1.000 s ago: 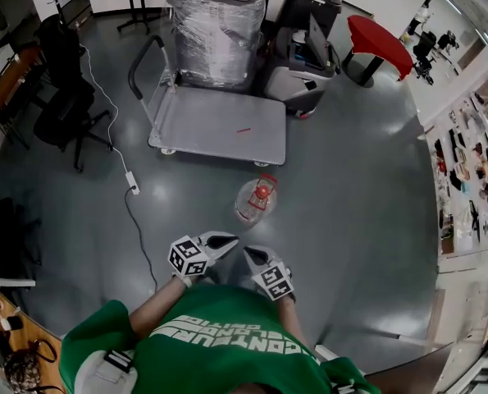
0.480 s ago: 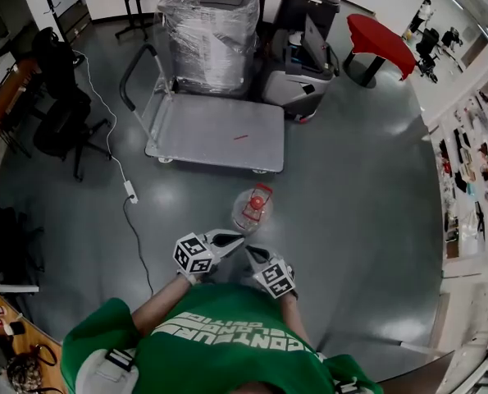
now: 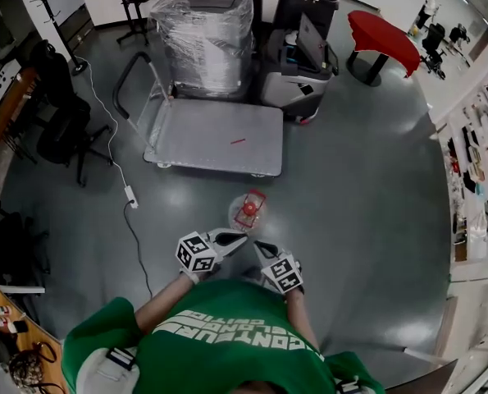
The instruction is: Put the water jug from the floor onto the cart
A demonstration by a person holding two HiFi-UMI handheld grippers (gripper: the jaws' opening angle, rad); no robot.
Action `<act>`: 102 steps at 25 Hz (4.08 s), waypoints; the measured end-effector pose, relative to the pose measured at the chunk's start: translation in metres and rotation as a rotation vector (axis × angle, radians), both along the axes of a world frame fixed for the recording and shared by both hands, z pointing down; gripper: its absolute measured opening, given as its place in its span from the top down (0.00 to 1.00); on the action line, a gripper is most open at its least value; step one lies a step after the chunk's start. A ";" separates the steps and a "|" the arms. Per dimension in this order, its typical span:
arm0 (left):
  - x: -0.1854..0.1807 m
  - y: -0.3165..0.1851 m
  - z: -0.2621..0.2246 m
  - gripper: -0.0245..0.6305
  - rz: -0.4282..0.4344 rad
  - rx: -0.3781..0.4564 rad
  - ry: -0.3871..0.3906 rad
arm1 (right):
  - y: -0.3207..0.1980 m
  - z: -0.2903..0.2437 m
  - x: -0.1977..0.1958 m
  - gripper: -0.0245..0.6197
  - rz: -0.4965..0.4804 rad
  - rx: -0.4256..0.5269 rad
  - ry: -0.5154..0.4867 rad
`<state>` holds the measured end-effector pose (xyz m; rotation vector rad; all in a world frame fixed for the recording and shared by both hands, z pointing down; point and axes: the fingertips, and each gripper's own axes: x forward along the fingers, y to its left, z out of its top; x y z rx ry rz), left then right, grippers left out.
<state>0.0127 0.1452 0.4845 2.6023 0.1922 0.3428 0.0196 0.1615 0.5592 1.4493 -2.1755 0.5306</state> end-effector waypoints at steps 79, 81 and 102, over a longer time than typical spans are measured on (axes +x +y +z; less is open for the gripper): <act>0.021 -0.335 0.073 0.95 -0.438 -0.146 -0.037 | -0.288 0.041 0.042 0.97 -0.502 -0.160 0.110; 0.035 -0.323 0.077 0.95 -0.429 -0.160 -0.055 | -0.283 0.044 0.058 0.97 -0.495 -0.156 0.101; 0.119 -0.236 0.174 0.95 -0.318 -0.325 -0.261 | -0.274 0.138 0.223 0.97 -0.217 -0.287 -0.165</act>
